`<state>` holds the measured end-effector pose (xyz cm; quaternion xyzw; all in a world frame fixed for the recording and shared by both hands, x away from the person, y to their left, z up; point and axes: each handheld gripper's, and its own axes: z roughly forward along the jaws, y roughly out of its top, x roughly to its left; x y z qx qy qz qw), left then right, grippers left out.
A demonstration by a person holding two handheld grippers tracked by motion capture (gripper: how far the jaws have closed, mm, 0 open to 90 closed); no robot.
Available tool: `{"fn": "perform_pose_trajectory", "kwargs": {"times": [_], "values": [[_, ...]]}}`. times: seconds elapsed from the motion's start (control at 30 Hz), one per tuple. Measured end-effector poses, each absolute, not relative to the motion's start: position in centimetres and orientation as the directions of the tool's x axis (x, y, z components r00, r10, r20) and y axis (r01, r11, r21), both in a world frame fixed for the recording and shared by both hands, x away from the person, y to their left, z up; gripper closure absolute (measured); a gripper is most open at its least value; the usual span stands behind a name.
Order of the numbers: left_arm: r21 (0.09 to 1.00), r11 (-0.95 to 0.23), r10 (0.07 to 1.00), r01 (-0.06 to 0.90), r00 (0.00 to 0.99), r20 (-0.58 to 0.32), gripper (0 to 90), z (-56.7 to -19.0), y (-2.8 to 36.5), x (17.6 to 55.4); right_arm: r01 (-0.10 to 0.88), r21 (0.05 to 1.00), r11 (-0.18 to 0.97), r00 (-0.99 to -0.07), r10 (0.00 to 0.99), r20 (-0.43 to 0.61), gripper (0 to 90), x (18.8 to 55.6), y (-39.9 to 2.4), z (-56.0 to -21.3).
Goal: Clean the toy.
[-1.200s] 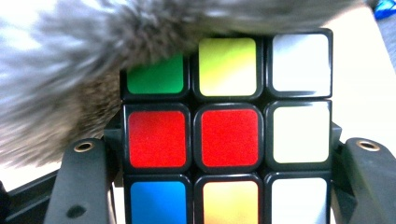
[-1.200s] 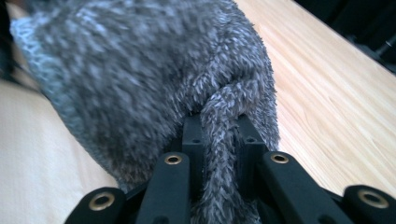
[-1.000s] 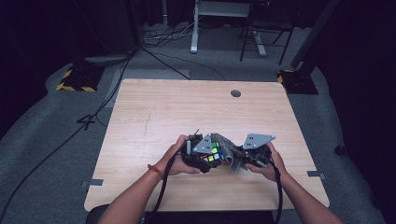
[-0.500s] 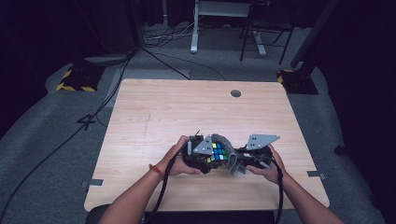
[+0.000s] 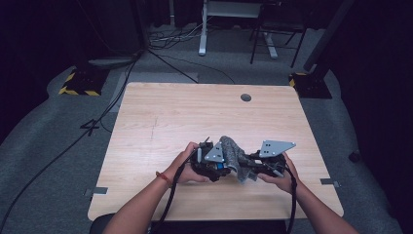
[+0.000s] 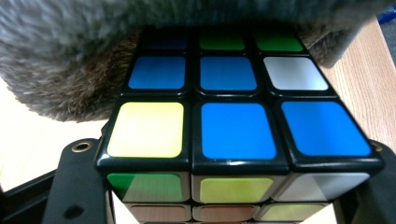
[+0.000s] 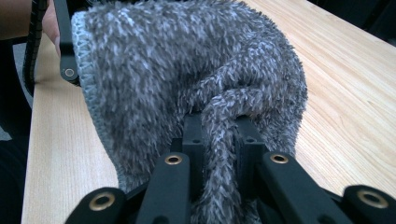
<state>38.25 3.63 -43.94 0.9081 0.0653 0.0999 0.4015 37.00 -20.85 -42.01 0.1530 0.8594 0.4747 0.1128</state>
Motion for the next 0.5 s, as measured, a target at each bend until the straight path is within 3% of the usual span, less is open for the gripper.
{"fn": "perform_pose_trajectory", "kwargs": {"times": [0.5], "values": [[0.763,-0.646,0.199,0.025,0.970,0.137,33.1,-43.5,3.8,38.1,0.175,0.805,0.567,-0.931,0.361,-0.052,79.1,37.5,-20.1,-43.6]]}}
